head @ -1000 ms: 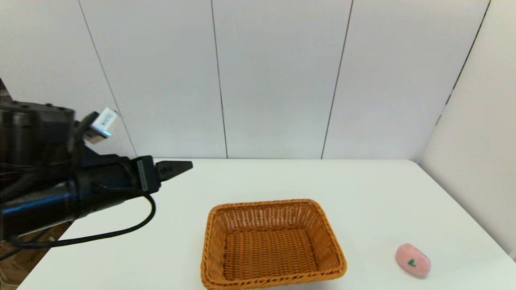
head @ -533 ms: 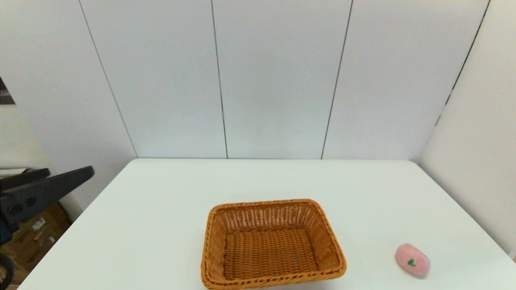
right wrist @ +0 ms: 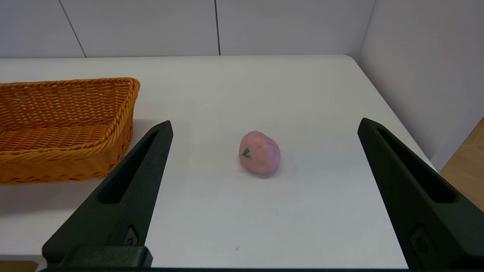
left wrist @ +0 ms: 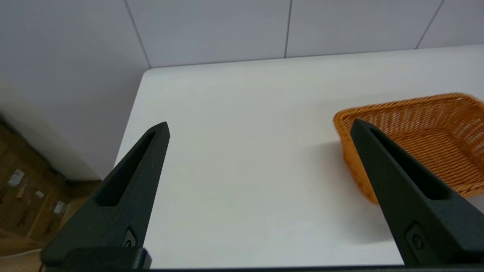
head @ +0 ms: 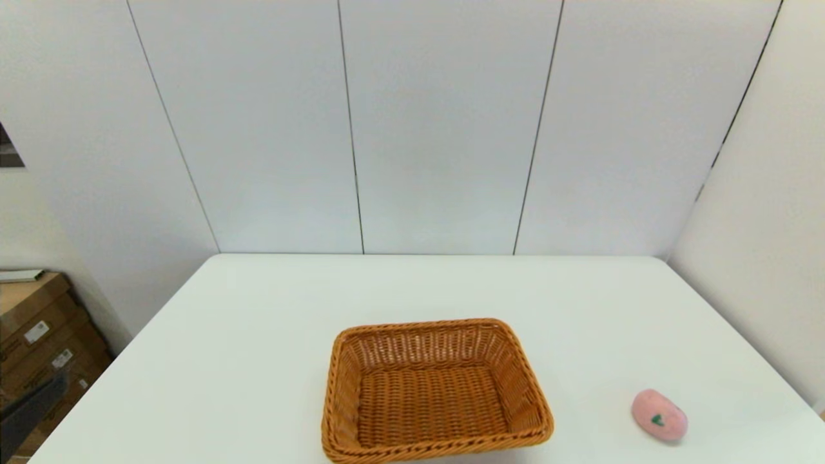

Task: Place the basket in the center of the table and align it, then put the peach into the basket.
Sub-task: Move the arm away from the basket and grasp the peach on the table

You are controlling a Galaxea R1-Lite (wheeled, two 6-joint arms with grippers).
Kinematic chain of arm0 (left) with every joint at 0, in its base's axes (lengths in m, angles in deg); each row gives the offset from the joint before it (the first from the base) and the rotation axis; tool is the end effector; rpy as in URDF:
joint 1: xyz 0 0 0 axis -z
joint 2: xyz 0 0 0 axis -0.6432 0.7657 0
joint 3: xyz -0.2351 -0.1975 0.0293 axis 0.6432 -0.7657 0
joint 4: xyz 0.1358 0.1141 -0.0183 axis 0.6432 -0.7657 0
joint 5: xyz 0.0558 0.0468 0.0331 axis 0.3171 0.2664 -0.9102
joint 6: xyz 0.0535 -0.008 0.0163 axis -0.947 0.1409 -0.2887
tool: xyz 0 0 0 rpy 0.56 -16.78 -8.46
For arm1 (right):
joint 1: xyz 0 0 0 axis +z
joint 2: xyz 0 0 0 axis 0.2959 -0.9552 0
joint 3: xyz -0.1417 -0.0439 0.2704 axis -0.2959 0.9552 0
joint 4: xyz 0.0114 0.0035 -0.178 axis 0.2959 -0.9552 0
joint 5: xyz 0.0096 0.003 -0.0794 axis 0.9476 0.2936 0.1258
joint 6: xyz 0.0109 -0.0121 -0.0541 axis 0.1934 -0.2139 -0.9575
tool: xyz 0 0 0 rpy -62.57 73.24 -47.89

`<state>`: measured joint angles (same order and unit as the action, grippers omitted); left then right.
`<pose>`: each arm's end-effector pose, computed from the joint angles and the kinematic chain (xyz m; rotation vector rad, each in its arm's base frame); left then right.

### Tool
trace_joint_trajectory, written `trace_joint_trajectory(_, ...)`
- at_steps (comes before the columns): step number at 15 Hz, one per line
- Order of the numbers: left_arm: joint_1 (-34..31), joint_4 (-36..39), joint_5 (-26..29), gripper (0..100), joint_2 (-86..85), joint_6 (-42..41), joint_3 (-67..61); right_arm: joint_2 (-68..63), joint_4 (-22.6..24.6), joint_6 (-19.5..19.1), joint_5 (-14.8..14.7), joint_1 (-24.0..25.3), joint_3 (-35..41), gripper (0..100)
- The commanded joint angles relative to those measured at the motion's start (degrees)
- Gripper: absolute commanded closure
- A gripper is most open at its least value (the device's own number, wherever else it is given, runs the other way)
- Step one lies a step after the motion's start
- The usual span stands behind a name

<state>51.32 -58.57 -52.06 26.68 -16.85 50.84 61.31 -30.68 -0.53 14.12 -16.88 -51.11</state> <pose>0.0426 -0.0023 0.1964 0.0150 0.1721 -0.0866 -0.0119 -0.0011 0.0761 0.0179 0.0179 -0.0126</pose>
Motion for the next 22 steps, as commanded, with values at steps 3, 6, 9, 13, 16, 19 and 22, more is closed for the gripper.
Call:
trace_joint_trajectory(3,-5.22,0.62,-0.34,0,-16.05,-0.92,-9.8,0.01,-0.03,0.02,-0.01,0.02,0.0,0)
trace_joint_trajectory(6,-6.63,0.44,-1.57,0,-16.23,-1.1,-10.5,0.01,-0.03,0.02,-0.01,0.02,0.0,0)
trace_joint_trajectory(9,-9.79,0.44,0.45,0,-16.93,-1.19,-11.29,0.01,-0.03,0.02,-0.01,0.02,0.0,0)
trace_joint_trajectory(13,-10.23,0.01,0.89,0,-26.25,-2.15,-19.12,0.01,-0.03,0.02,-0.09,0.02,0.0,0)
trace_joint_trajectory(16,-10.41,-0.08,3.97,0,-32.22,1.19,-22.81,0.01,-0.03,0.02,-0.01,0.02,0.0,0)
trace_joint_trajectory(19,-10.41,3.78,4.41,0,-32.22,2.15,-25.27,0.01,-0.47,-1.48,0.17,0.02,-0.08,0)
trace_joint_trajectory(22,-10.41,3.61,4.5,0,-32.22,1.36,-25.18,-0.42,-2.58,-6.05,0.87,-0.07,-0.7,0)
